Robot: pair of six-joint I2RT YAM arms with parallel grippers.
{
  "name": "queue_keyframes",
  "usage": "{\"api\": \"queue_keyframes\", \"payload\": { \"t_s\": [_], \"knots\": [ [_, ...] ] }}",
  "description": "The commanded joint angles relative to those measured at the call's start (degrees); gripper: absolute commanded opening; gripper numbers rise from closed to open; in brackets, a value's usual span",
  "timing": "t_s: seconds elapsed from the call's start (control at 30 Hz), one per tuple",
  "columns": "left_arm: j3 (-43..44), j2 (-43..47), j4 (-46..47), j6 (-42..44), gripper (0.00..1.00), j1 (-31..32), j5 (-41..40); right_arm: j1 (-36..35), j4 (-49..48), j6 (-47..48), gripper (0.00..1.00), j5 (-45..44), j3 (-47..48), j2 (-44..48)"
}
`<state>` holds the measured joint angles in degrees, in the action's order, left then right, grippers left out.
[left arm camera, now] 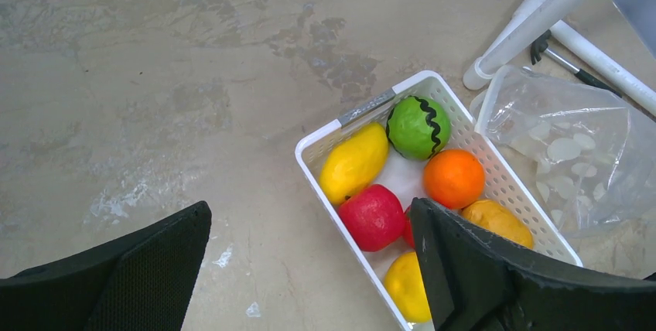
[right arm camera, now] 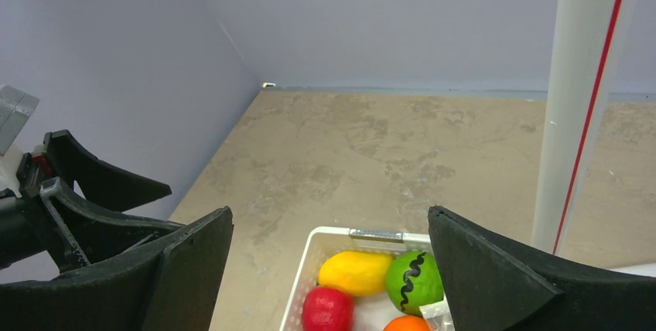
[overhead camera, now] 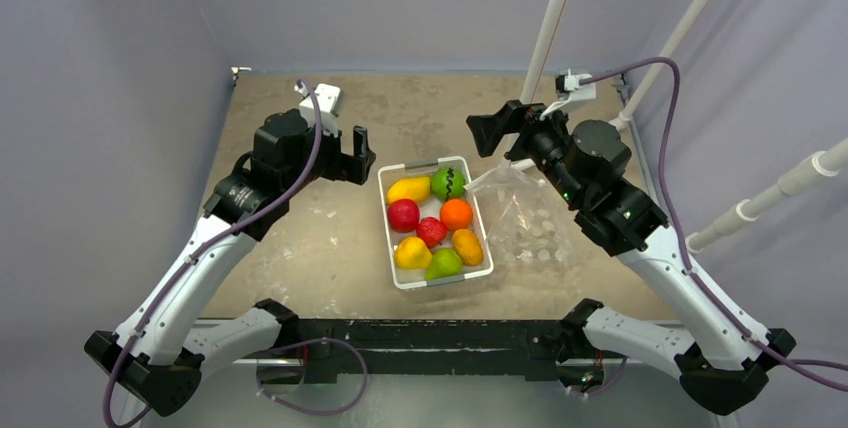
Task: Place the food in the zip-top bag and seal the zipper
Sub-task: Pick up the zipper food storage bag at the center of the board.
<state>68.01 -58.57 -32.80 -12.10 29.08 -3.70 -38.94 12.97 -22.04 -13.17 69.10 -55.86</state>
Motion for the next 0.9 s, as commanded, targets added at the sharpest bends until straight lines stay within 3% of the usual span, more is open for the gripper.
{"api": "queue_keyframes", "payload": {
  "t_s": [0.0,0.57,0.87],
  "knots": [
    [0.88,1.53,-0.16,-1.5,0.99,0.36,0.29,-0.04,4.72,-0.81,0.99,-1.18,3.74,-0.22],
    [-2.44,1.17,2.14,-1.7,0.99,0.36,3.42,-0.03,25.7,-9.11,0.99,-7.49,5.77,-9.28],
    [-4.08,1.35,2.05,-1.87,0.99,0.36,5.31,0.51,26.5,-12.33,0.99,-8.29,2.18,-11.94]
  ]
}}
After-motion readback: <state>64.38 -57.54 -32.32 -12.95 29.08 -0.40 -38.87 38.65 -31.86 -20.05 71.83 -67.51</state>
